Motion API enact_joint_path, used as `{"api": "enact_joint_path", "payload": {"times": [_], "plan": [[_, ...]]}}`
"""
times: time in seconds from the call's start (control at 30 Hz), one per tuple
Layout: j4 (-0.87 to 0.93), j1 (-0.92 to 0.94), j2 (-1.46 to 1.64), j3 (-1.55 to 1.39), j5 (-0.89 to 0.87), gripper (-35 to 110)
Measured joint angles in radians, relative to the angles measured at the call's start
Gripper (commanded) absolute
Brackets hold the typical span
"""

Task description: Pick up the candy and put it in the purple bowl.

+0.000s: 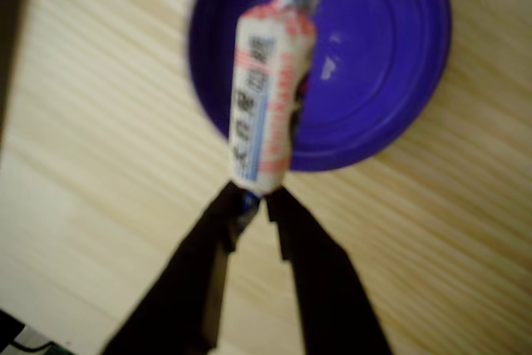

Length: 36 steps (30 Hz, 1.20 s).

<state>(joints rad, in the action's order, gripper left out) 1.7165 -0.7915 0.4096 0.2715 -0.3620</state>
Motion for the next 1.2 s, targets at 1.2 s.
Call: {"api": "enact_joint_path", "payload": {"times": [1.2], "plan": [[0.067, 0.017, 0.192, -0.227, 0.009, 0]]}}
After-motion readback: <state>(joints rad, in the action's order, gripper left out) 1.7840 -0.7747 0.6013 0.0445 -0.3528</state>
